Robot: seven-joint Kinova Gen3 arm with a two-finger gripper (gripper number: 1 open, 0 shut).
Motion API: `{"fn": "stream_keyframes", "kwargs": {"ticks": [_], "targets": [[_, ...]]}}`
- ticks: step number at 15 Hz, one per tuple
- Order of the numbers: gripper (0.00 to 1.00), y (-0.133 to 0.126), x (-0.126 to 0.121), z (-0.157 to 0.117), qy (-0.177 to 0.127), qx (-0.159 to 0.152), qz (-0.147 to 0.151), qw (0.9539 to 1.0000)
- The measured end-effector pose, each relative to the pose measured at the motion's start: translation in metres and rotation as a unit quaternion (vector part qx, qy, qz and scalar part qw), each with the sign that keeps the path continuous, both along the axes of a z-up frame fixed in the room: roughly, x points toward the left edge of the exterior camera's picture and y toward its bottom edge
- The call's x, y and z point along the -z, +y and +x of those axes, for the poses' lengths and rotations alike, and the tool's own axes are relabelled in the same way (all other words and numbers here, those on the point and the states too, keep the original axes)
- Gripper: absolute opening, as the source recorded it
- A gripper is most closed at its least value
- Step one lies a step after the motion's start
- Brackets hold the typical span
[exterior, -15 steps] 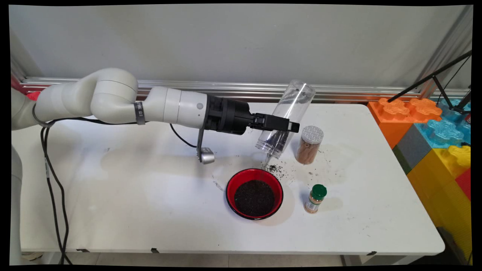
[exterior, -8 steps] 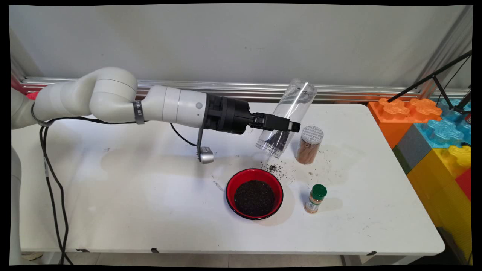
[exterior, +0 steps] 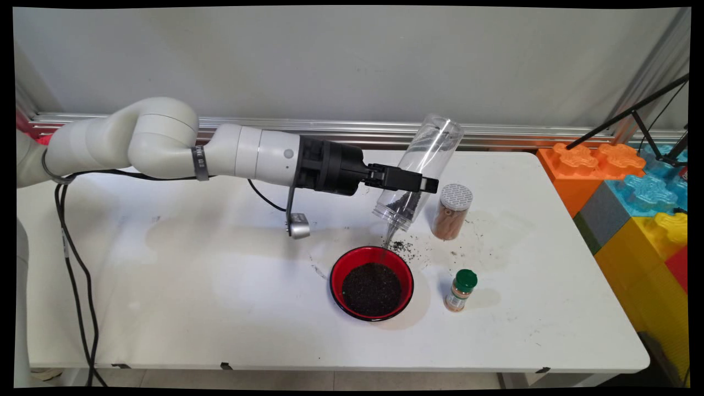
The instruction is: Pour the black seasoning powder in the red bowl
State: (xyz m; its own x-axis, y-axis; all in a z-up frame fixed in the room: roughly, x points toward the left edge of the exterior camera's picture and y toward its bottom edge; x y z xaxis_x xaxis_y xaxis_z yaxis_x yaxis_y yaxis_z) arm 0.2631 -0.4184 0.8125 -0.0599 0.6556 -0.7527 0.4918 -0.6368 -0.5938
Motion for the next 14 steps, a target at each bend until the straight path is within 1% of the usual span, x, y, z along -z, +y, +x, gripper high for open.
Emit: {"fn": "stream_keyframes", "kwargs": {"ticks": [14], "targets": [[0.00,0.0014,-0.0033,0.0029,-0.002,0.015,-0.020,0.9997]]}}
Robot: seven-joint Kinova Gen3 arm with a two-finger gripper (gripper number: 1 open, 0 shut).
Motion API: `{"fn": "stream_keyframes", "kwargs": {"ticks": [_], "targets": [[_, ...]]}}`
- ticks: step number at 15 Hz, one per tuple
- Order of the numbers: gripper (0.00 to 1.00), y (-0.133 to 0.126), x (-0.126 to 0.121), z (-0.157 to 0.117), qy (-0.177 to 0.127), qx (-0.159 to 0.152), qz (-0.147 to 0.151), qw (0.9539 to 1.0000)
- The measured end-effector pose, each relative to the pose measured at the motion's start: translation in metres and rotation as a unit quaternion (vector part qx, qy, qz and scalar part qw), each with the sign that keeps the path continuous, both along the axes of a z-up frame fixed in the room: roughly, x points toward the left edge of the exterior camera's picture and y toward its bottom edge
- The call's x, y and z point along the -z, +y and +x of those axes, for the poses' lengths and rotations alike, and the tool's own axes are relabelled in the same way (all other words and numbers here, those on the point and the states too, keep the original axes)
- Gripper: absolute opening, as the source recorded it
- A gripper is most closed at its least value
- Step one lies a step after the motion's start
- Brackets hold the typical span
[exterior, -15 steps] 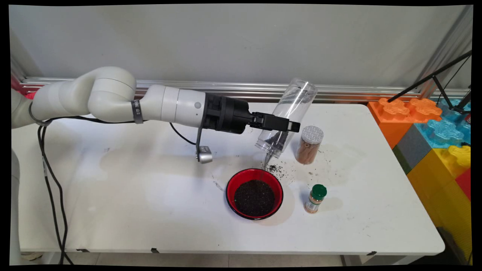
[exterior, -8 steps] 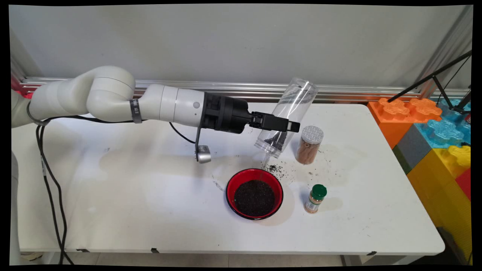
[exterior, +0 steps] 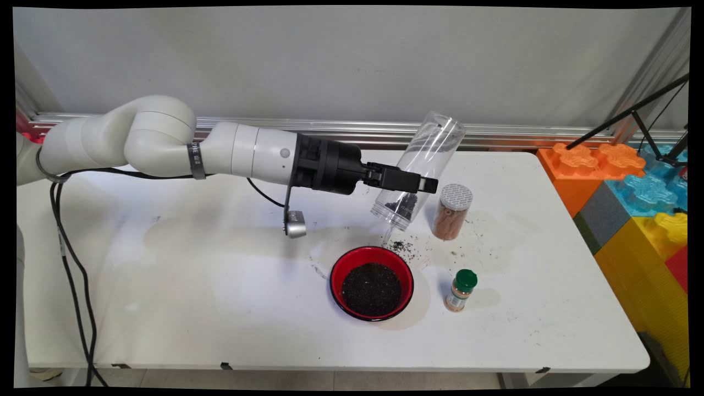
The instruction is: Pour the black seasoning powder in the red bowl
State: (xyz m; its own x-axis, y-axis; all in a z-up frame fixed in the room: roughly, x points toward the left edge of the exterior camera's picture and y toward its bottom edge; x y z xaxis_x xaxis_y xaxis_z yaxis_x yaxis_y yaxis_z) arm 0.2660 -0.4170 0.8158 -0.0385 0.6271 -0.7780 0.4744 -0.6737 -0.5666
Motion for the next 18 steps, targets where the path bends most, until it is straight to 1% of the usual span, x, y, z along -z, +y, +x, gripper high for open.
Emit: {"fn": "stream_keyframes", "kwargs": {"ticks": [18], "targets": [[0.00,-0.0002,-0.0057,0.0028,0.001,0.010,-0.019,0.9998]]}}
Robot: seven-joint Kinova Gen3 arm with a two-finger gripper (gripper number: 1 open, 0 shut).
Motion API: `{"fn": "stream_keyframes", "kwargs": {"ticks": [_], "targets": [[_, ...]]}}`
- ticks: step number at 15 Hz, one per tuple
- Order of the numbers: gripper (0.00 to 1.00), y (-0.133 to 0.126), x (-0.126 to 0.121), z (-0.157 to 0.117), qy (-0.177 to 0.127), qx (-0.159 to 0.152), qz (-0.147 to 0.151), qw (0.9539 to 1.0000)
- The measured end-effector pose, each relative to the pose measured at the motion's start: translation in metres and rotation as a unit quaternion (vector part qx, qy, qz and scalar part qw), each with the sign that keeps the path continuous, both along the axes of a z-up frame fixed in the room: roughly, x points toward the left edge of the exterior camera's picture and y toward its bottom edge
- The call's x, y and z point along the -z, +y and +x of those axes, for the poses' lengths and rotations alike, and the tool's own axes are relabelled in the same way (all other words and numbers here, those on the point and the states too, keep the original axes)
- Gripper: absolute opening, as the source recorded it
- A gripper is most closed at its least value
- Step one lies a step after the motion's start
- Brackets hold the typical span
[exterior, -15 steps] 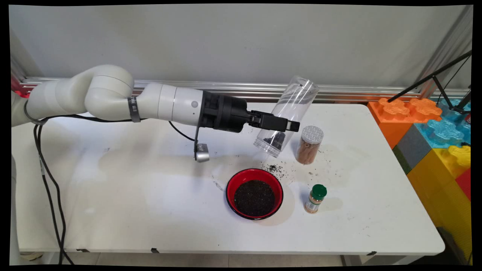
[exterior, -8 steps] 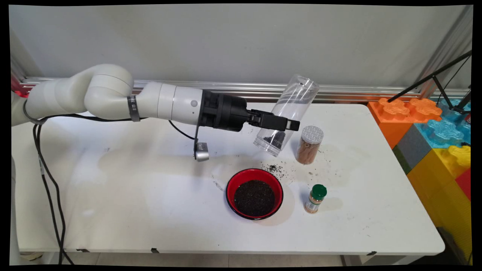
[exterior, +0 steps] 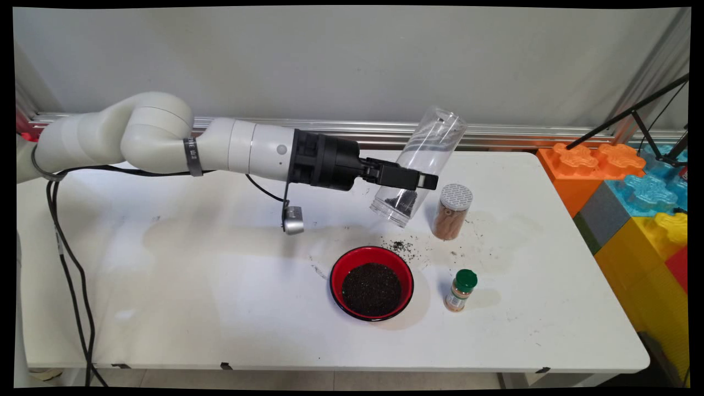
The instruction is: Pour the black seasoning powder in the red bowl
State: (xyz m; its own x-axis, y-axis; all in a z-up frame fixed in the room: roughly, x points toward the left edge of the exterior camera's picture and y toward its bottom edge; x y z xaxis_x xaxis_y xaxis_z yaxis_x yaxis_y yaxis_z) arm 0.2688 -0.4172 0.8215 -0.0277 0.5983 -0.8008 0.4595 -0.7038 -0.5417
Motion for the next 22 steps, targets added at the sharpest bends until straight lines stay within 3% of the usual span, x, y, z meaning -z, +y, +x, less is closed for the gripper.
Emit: {"fn": "stream_keyframes", "kwargs": {"ticks": [22], "targets": [[0.00,0.0038,-0.0062,0.0052,-0.003,0.007,-0.012,0.9999]]}}
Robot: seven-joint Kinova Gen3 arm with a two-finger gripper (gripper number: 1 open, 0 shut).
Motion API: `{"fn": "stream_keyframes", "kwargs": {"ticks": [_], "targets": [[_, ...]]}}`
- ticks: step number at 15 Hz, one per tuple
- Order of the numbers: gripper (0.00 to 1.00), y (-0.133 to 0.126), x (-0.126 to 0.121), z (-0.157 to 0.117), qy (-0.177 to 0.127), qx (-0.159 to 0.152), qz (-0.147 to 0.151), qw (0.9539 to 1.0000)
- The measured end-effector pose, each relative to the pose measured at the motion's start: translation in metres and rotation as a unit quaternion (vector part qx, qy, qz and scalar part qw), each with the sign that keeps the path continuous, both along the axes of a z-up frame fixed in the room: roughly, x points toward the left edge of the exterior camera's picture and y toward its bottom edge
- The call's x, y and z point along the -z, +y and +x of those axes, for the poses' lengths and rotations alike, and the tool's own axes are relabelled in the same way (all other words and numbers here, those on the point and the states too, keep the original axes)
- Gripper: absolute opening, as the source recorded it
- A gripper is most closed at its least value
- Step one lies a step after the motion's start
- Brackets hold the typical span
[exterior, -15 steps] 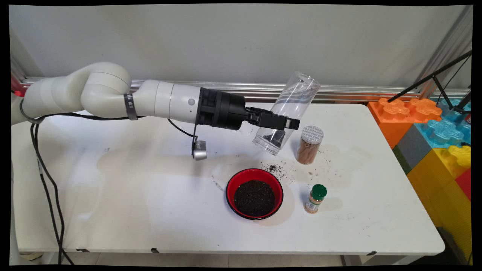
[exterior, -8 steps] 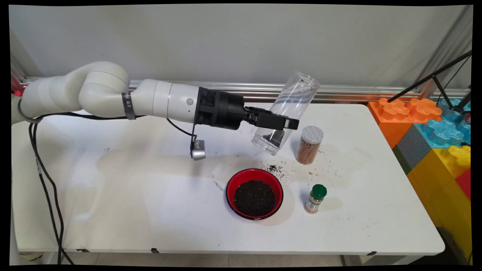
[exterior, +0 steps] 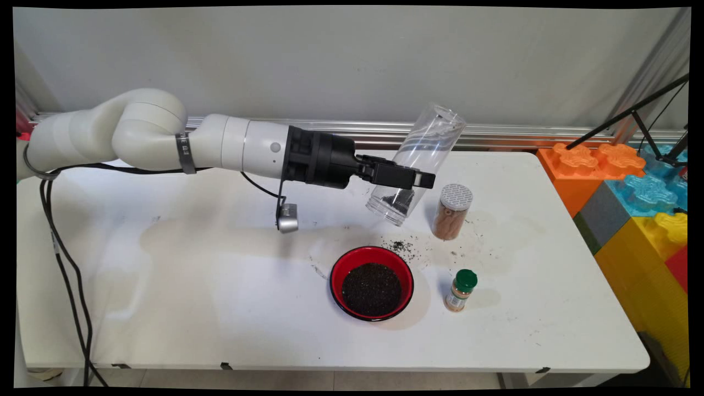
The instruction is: Pour the black seasoning powder in the red bowl
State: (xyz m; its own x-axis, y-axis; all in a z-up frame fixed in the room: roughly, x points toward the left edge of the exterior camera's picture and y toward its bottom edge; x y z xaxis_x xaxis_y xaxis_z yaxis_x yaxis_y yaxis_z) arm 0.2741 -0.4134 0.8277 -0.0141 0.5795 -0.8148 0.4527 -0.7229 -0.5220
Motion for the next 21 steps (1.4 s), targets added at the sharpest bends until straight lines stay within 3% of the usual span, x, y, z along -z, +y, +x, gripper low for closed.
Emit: {"fn": "stream_keyframes", "kwargs": {"ticks": [6,10,14,21], "targets": [[0.00,-0.003,0.002,0.005,0.006,-0.026,0.052,0.9983],[0.00,-0.008,0.001,0.009,0.017,-0.058,0.115,0.9915],[0.00,-0.012,-0.002,0.015,0.032,-0.099,0.188,0.9766],[0.00,-0.013,-0.008,0.024,0.045,-0.149,0.303,0.9400]]}}
